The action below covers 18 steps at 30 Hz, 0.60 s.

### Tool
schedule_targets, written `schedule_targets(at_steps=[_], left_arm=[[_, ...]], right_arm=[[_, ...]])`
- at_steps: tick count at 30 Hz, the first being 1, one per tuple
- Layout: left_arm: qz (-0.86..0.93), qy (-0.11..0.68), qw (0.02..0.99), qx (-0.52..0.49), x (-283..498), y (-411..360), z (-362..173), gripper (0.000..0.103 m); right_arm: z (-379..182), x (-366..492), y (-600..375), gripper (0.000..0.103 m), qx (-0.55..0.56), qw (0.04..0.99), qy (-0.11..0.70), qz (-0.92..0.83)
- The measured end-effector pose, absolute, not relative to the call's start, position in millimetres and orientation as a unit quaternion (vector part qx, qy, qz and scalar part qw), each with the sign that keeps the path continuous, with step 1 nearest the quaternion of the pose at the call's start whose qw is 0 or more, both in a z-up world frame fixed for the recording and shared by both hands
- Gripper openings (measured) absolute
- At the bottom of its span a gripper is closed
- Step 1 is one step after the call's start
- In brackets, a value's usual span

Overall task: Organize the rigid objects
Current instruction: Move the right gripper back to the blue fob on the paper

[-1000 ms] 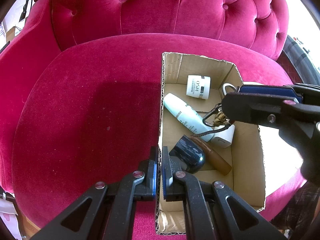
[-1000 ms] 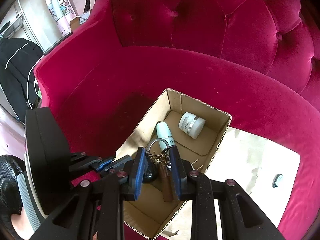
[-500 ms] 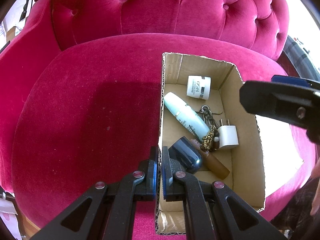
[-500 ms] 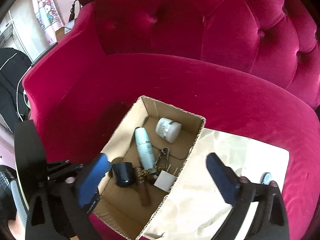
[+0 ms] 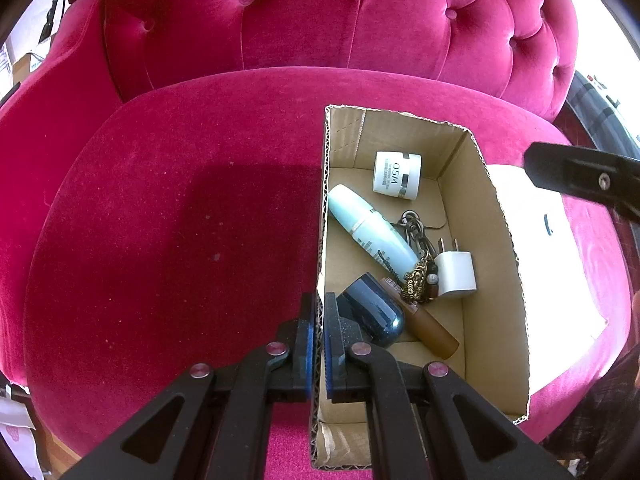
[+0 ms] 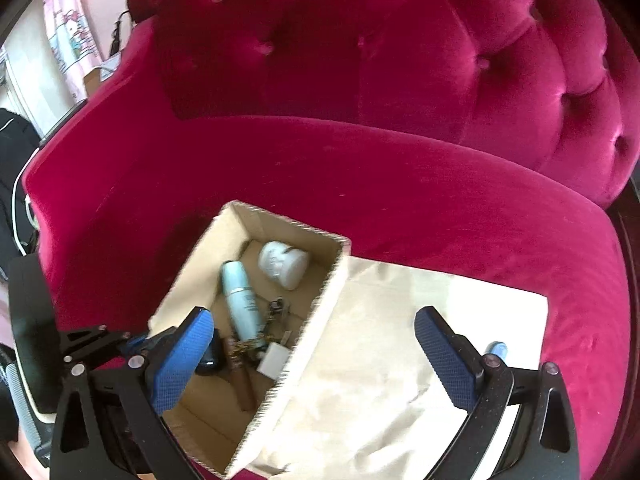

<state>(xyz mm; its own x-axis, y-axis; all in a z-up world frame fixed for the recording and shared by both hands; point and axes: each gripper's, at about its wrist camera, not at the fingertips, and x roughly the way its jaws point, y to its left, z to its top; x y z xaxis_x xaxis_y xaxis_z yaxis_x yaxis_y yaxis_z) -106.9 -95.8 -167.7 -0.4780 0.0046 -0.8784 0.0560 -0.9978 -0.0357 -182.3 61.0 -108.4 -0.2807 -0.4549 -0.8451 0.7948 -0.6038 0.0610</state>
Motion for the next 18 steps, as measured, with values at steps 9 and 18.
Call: schedule_targets(at_steps=[9, 18], left_arm=[[-0.859, 0.029, 0.015, 0.511, -109, -90, -168, 0.003], [-0.859, 0.030, 0.016, 0.511, -124, -85, -174, 0.003]], right_arm=[[-111, -223, 101, 0.103, 0.462, 0.336, 0.166, -0.804], [-125, -254, 140, 0.103, 0.485, 0.273, 0.153, -0.817]])
